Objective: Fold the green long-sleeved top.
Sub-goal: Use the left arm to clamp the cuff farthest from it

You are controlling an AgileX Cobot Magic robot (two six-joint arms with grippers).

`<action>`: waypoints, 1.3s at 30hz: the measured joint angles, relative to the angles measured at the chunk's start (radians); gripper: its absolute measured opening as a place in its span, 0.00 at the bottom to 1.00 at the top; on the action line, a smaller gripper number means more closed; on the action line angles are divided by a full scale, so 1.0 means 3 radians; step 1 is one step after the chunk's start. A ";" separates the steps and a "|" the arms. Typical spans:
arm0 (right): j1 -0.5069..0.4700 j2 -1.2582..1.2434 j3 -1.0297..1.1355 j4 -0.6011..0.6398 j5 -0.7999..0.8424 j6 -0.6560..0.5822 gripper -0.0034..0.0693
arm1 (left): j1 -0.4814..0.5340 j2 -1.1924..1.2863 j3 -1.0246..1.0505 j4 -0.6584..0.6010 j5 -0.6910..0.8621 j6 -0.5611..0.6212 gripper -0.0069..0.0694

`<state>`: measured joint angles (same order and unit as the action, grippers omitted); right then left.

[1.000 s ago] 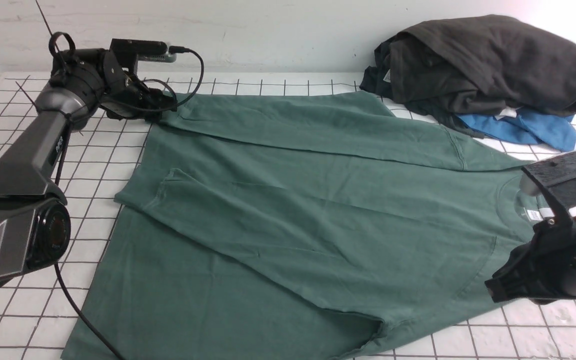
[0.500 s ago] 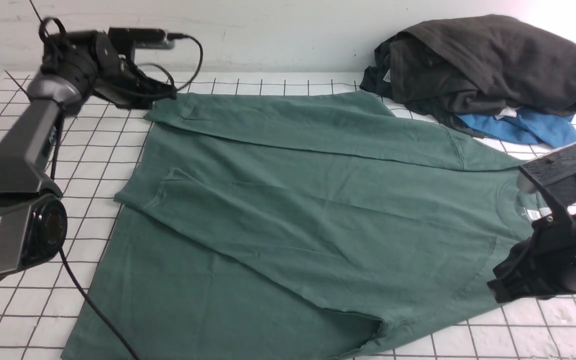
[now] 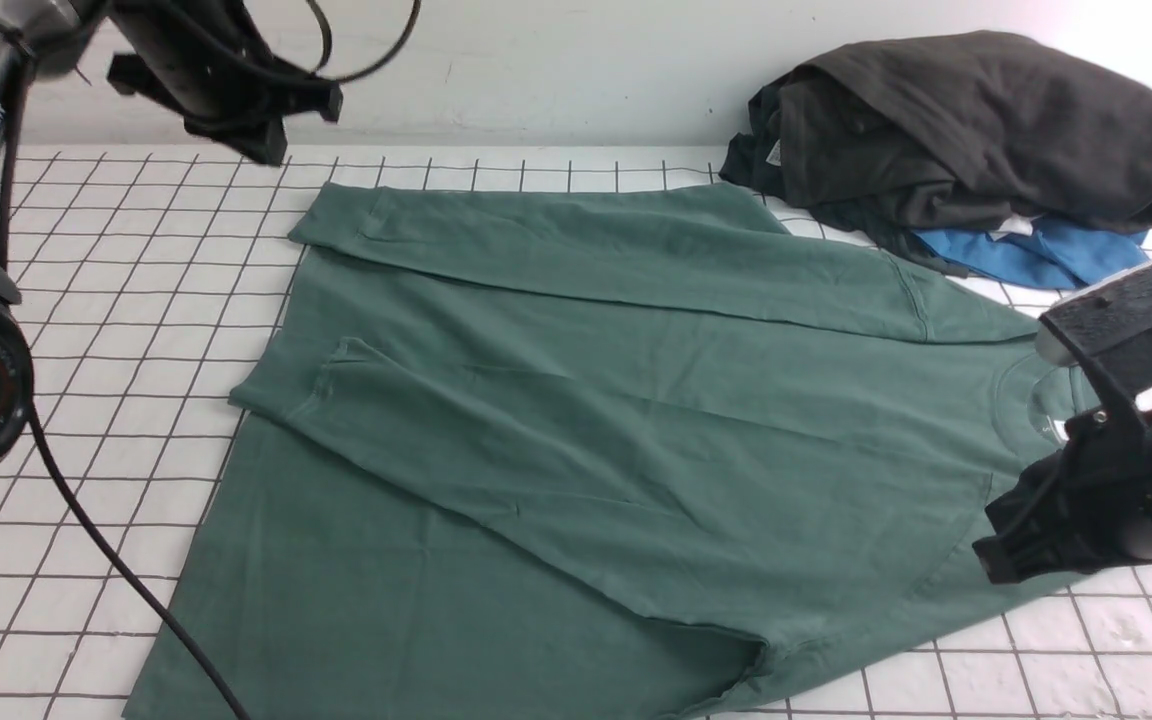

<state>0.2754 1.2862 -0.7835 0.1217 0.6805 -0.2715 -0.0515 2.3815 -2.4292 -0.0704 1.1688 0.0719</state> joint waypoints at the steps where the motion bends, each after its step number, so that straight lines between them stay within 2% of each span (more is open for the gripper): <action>1: 0.0000 0.0000 0.0000 0.0005 0.0000 0.0000 0.03 | 0.0005 0.0019 0.0004 0.0000 -0.0019 0.0000 0.20; 2: 0.0000 0.0000 0.0000 0.0058 0.0000 0.0000 0.03 | 0.0024 0.0161 0.0015 0.0001 -0.0189 -0.0071 0.31; 3: 0.0000 0.0000 0.0000 0.0072 0.0000 0.0000 0.03 | 0.0034 0.0223 0.0020 0.0001 -0.0276 -0.0097 0.35; 7: 0.0000 0.0000 0.0000 0.0103 0.0043 0.0000 0.03 | 0.0075 0.0460 0.0022 0.0001 -0.0738 -0.0149 0.67; 8: 0.0000 0.0000 0.0000 0.0109 0.0072 0.0000 0.03 | 0.0087 0.0509 0.0022 -0.0002 -0.0877 -0.0157 0.73; 9: 0.0000 0.0000 0.0000 0.0112 0.0077 0.0000 0.03 | 0.0087 0.0509 0.0022 -0.0002 -0.0905 -0.0157 0.73; 10: 0.0000 0.0000 0.0000 0.0120 0.0123 0.0000 0.03 | 0.0091 0.0611 0.0022 -0.0002 -0.1167 -0.0167 0.78; 11: 0.0000 0.0000 0.0000 0.0120 0.0137 0.0000 0.03 | 0.0095 0.0652 0.0022 -0.0004 -0.1280 -0.0175 0.79; 15: 0.0000 0.0000 0.0000 0.0132 0.0149 0.0000 0.03 | 0.0102 0.0791 0.0022 -0.0044 -0.1594 -0.0190 0.75; 20: 0.0000 0.0000 0.0000 0.0145 0.0149 0.0000 0.03 | 0.0115 0.0989 0.0019 -0.0092 -0.1930 -0.0240 0.59; 22: 0.0000 0.0000 0.0000 0.0145 0.0149 0.0000 0.03 | 0.0114 0.0996 0.0019 -0.0116 -0.1985 -0.0277 0.50; 23: 0.0000 0.0000 0.0000 0.0145 0.0149 0.0000 0.03 | 0.0114 0.0999 0.0019 -0.0120 -0.1985 -0.0277 0.49; 27: 0.0000 0.0000 0.0000 0.0145 0.0145 0.0000 0.03 | 0.0114 0.0999 -0.0012 -0.0134 -0.1967 -0.0240 0.18; 28: 0.0000 0.0000 0.0000 0.0145 0.0145 0.0000 0.03 | 0.0114 0.0995 -0.0015 -0.0134 -0.1957 -0.0219 0.17; 29: 0.0000 0.0000 0.0000 0.0130 0.0138 0.0000 0.03 | 0.0114 0.0964 -0.0063 -0.0128 -0.1804 -0.0180 0.12; 36: 0.0000 0.0000 0.0000 -0.0001 0.0125 0.0000 0.03 | 0.0103 0.0584 -0.0434 -0.0106 -0.1034 -0.0127 0.11; 37: 0.0000 0.0000 0.0000 -0.0063 0.0122 0.0000 0.03 | 0.0082 0.0448 -0.0551 -0.0101 -0.0739 -0.0105 0.11; 38: 0.0000 0.0000 0.0000 -0.0063 0.0121 0.0000 0.03 | 0.0078 0.0431 -0.0565 -0.0100 -0.0698 -0.0101 0.11; 39: 0.0000 0.0000 0.0000 -0.0125 0.0107 0.0000 0.03 | 0.0041 0.0302 -0.0646 -0.0089 -0.0321 -0.0083 0.11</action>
<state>0.2754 1.2862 -0.7835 0.0843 0.7124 -0.2715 -0.0392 2.4719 -2.6229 -0.0971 1.0725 0.0471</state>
